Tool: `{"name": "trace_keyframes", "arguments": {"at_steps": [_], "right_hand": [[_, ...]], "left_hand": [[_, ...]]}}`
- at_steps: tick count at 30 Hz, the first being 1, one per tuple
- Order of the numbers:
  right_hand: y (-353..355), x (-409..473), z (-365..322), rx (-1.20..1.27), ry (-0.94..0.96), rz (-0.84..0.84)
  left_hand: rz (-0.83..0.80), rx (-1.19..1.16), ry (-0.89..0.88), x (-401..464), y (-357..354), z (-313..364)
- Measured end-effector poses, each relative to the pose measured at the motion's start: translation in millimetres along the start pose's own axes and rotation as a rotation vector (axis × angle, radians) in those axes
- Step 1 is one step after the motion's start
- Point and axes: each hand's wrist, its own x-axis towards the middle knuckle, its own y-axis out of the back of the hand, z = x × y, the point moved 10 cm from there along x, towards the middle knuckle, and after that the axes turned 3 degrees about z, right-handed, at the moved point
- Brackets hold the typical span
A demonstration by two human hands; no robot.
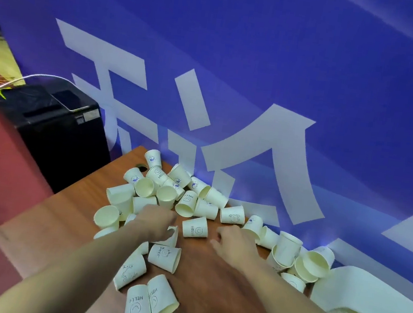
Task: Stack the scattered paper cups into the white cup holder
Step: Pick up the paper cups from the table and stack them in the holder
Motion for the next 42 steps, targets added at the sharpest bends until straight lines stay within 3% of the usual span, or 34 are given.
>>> {"name": "trace_keyframes", "arguments": {"at_steps": [11,19,26,42], "right_hand": [[-33,100,14,0.025,-0.103,-0.019],[-89,137,33,0.03,-0.169,-0.125],[-144,144,46,0.19,-0.272,-0.243],[-64,94,51,0.175,-0.253,-0.048]], "left_hand": [[-0.06,-0.008,0.153,75,-18,-69],[-0.025,0.029,0.189,127,-48,-77],[-0.141,0.1,0.211,145,-79,-77],[0.013,0.103,0.134,112,-15,-35]]}}
